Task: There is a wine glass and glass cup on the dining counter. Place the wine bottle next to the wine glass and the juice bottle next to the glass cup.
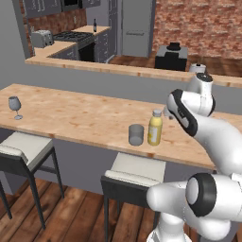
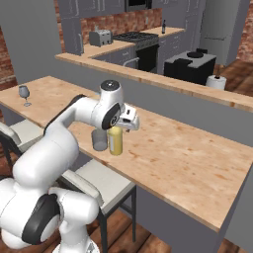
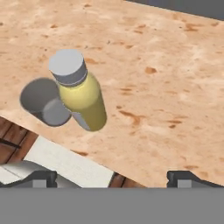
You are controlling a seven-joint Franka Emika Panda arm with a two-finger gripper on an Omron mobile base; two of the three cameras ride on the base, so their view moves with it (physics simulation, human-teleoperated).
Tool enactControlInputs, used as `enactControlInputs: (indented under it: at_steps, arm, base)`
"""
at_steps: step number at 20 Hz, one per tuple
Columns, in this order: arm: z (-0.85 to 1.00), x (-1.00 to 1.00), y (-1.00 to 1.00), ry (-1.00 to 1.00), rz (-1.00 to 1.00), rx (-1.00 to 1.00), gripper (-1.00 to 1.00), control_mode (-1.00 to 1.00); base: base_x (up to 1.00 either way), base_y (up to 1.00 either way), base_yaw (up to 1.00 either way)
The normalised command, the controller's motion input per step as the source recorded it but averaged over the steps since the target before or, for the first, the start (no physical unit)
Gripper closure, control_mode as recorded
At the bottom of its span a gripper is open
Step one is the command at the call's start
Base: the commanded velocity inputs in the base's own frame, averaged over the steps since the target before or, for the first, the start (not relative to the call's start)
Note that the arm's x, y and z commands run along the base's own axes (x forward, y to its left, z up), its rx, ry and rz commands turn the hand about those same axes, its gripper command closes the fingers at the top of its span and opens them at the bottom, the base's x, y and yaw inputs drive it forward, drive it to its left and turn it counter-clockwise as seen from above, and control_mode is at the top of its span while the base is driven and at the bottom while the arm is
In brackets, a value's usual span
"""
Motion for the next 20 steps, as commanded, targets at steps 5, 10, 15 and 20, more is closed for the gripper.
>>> enactControlInputs:
  at_steps: [5, 10, 15, 20]
  arm:
    - [0.0, -0.42, 0.08, 0.21, 0.0, 0.0, -1.0, -1.0]
    - [0.0, -0.5, 0.04, 0.08, 0.0, 0.0, -1.0, -1.0]
    - [0.0, -0.33, 0.06, 0.11, 0.0, 0.0, -1.0, -1.0]
    - [0.0, -0.1, 0.04, 0.17, 0.0, 0.0, -1.0, -1.0]
  base:
    - [0.0, 0.0, 0.0]
    - [0.0, 0.0, 0.0]
    - [0.0, 0.0, 0.0]
    - [0.0, 0.0, 0.0]
